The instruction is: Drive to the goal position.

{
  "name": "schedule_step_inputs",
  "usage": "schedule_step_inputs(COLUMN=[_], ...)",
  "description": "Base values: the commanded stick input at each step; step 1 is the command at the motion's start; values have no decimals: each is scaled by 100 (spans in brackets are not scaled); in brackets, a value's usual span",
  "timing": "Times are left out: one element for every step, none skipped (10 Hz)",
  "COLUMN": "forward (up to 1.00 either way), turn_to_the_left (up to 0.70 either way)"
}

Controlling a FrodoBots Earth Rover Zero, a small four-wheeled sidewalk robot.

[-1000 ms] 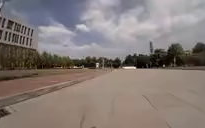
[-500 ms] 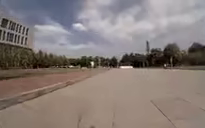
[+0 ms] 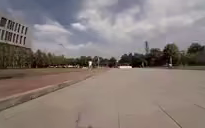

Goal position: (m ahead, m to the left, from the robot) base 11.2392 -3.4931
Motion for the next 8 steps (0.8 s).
schedule_step_inputs(forward=[100,100,100,100,100,100,100,100], turn_to_the_left=[-11,-36,-38,-34,-9,2,2,2])
